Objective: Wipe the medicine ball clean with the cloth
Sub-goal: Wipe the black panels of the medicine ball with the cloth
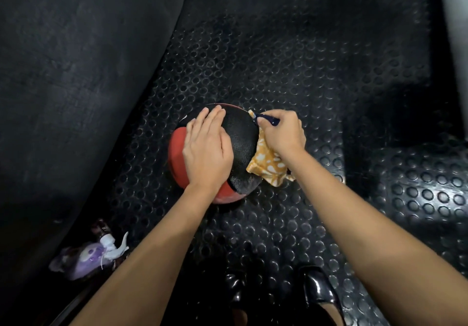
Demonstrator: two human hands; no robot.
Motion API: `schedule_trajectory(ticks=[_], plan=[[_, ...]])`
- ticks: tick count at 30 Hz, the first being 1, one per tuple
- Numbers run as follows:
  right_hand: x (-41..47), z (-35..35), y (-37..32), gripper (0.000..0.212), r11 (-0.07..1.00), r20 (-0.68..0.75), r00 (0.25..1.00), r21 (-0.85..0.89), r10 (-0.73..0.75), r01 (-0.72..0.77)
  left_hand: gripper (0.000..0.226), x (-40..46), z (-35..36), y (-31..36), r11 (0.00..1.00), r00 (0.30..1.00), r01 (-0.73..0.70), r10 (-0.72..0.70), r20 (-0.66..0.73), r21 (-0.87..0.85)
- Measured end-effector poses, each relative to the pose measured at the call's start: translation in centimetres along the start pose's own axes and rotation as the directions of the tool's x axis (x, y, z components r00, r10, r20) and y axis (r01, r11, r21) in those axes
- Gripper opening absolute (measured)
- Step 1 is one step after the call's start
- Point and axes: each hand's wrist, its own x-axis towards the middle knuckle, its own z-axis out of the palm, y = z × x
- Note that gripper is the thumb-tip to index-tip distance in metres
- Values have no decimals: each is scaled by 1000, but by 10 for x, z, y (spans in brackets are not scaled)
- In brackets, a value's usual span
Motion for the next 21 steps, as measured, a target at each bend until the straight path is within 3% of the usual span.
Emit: schedule_trajectory(ticks=[6,10,15,18,21], plan=[[-57,4,9,19,970,-63,968,-42,-243,240,53,9,-4,-6,998,999,36,-35,8,-54],[-45,11,22,16,990,-79,997,140,-10,21,48,-2,-9,-15,991,999,46,-47,-6,-124],[-42,24,39,5,887,-26,966,404,257,-226,43,-4,-25,-40,972,998,-20,34,56,-236],[-47,23,42,8,922,-48,979,348,199,-170,41,8,-34,-42,983,993,-17,38,111,-183],[-47,23,31,13,966,-47,998,258,32,-19,50,13,-31,-38,999,987,23,-16,162,-40]])
